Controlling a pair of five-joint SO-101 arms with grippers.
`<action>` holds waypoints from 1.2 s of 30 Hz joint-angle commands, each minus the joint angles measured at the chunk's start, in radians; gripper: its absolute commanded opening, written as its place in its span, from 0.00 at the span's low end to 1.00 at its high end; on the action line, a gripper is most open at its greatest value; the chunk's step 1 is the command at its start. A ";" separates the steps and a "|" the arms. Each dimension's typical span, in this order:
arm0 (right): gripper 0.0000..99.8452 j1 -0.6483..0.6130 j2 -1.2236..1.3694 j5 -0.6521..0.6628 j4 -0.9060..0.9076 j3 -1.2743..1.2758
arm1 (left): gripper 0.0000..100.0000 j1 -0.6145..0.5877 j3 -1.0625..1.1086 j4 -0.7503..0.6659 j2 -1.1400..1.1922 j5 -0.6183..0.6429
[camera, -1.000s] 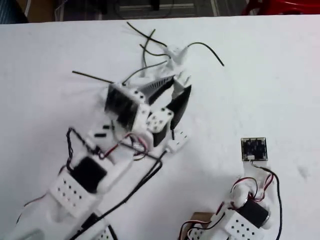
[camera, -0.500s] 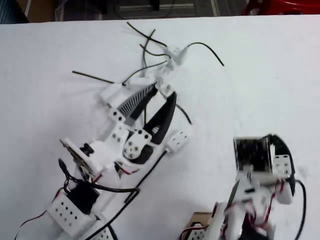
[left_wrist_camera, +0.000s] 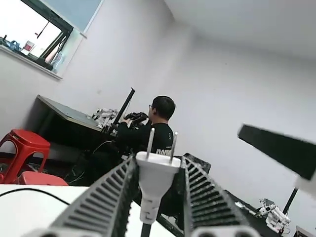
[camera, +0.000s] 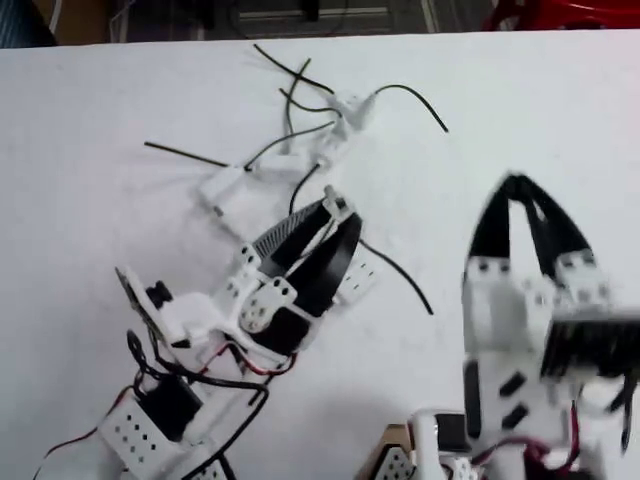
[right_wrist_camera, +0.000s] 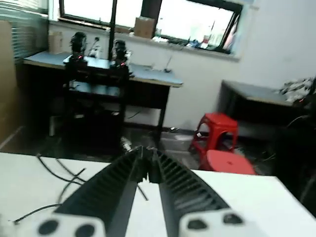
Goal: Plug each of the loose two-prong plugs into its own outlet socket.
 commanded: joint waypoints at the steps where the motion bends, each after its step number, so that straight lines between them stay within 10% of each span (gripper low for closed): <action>1: 0.02 -0.163 0.217 -0.068 0.130 -0.304 | 0.02 0.016 0.021 -0.084 -0.018 0.012; 8: 0.02 -0.596 0.499 -0.064 0.449 -0.634 | 0.02 0.016 0.100 -0.250 -0.018 0.006; 15: 0.02 -0.699 0.622 0.011 0.512 -0.710 | 0.02 0.010 0.103 -0.252 -0.019 0.006; 36: 0.02 -0.174 0.952 0.114 0.383 -0.724 | 0.02 0.012 0.101 -0.253 -0.019 0.011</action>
